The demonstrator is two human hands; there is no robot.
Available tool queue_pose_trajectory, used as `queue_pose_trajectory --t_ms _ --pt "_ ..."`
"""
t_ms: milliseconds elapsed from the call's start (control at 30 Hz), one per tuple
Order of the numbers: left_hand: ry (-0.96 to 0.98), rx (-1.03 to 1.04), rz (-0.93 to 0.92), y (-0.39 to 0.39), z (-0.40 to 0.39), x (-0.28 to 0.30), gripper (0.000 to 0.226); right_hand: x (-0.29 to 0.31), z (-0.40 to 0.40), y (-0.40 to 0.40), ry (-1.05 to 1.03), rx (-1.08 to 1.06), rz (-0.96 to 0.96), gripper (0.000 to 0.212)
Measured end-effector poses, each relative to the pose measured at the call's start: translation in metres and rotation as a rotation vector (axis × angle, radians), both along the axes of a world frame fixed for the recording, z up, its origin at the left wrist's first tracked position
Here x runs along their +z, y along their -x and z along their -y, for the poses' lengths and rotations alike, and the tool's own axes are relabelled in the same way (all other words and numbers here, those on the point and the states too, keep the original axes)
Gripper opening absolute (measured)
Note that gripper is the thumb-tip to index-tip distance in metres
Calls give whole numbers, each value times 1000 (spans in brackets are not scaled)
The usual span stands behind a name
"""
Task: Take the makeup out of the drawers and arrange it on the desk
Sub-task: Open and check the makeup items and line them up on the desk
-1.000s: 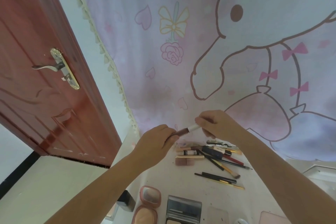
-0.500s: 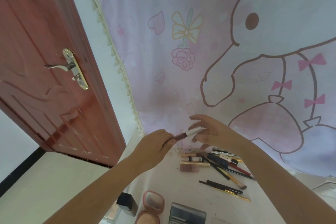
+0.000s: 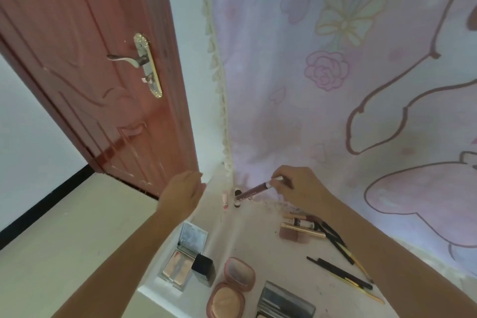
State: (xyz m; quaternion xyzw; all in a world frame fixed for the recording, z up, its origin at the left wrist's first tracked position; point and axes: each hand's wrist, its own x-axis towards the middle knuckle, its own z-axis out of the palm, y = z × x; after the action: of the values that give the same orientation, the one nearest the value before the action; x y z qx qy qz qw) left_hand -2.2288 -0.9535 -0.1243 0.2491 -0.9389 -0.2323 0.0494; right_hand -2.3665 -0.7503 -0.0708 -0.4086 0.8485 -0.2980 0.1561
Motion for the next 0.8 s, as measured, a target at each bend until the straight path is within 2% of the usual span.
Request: queue_pose_trajectory --t_ms 100,233,433,667,800 --pt "-6 100 221 -18 30 -40 34 -21 27 -2 -155 141 -208 24" --pt "-95 44 378 -28 37 -76 42 -56 62 -5 -344 283 -333 26" --pt "-395 -9 310 -25 34 -99 45 -93 96 4 -483 316 -331 29" --pt "-490 22 328 -26 35 -113 43 -101 112 8 -533 310 -335 22" --pt "-537 58 304 -27 37 -114 42 -97 102 16 -515 221 -202 15"
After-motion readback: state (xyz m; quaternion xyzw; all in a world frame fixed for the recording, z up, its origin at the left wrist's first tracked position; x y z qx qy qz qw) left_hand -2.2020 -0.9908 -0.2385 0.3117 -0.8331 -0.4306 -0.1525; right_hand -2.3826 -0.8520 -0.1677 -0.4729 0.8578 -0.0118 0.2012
